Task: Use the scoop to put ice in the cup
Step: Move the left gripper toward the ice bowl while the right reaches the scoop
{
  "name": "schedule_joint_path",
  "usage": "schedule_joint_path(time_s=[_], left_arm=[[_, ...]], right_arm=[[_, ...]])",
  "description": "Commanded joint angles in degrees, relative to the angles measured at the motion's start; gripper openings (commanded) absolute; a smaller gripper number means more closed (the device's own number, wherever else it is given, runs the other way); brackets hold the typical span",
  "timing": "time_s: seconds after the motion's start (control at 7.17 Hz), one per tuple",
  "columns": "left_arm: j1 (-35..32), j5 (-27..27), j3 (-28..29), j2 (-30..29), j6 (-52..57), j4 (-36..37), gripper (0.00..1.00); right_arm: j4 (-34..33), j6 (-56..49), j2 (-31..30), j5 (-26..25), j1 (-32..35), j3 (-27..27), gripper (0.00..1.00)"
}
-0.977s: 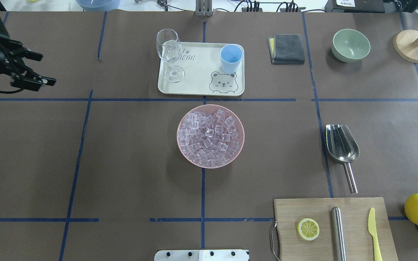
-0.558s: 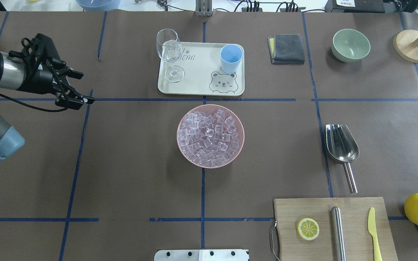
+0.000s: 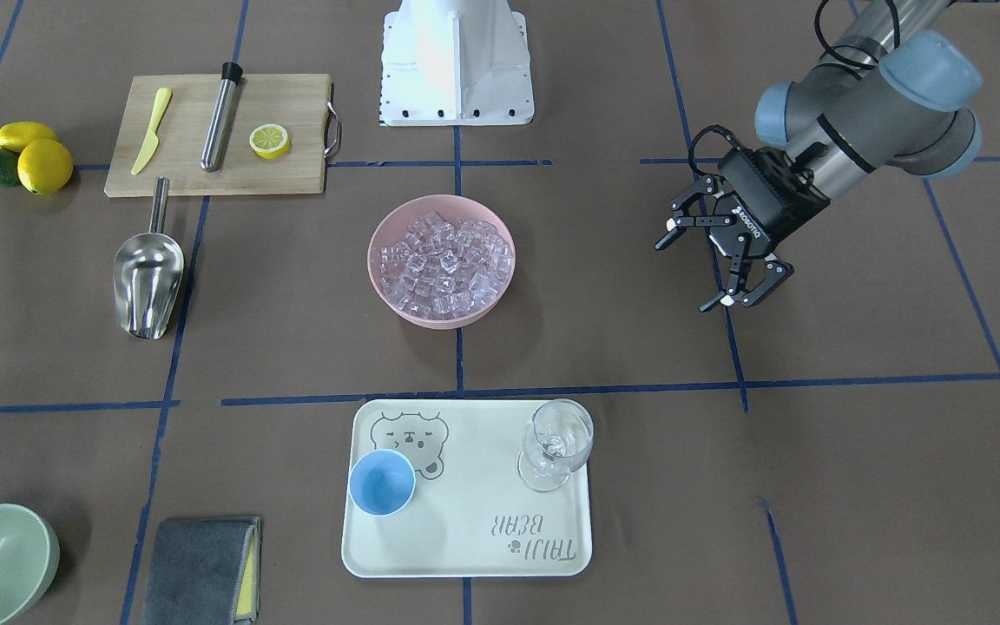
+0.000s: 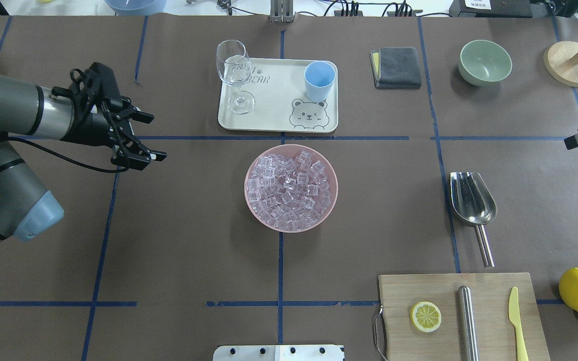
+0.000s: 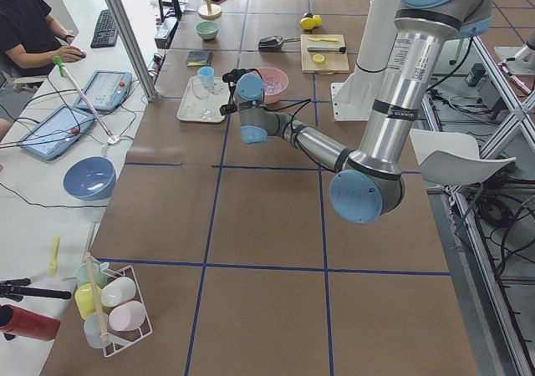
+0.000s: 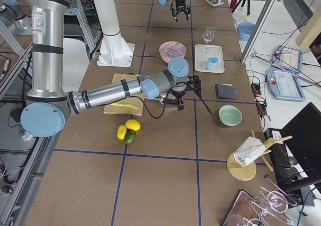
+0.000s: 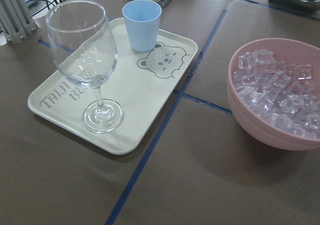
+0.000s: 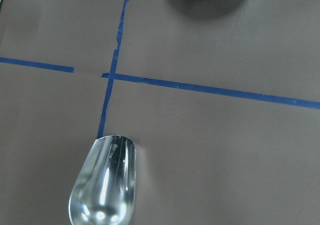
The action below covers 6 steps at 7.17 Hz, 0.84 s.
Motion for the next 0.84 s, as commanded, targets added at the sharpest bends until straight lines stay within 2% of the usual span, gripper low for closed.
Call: schedule_joint_path(time_s=[0.0, 0.28, 0.42, 0.7], left_arm=[[1.63, 0.02, -0.90, -1.54, 0.47, -0.95, 1.00], [2.77, 0.02, -0.03, -3.13, 0.38, -0.61, 1.00], [2.78, 0.02, -0.12, -3.13, 0.38, -0.52, 1.00], [2.86, 0.02, 0.14, -2.60, 2.30, -0.44, 1.00]], right_arm=[[-0.05, 6.20, -0.16, -2.61, -4.63, 3.02, 1.00], [0.13, 6.82, -0.16, -3.58, -6.82, 3.72, 1.00], [-0.31, 12.22, -0.16, -8.20, -10.15, 5.99, 1.00], [-0.31, 26.36, 0.19, -15.59, -21.11, 7.50, 1.00]])
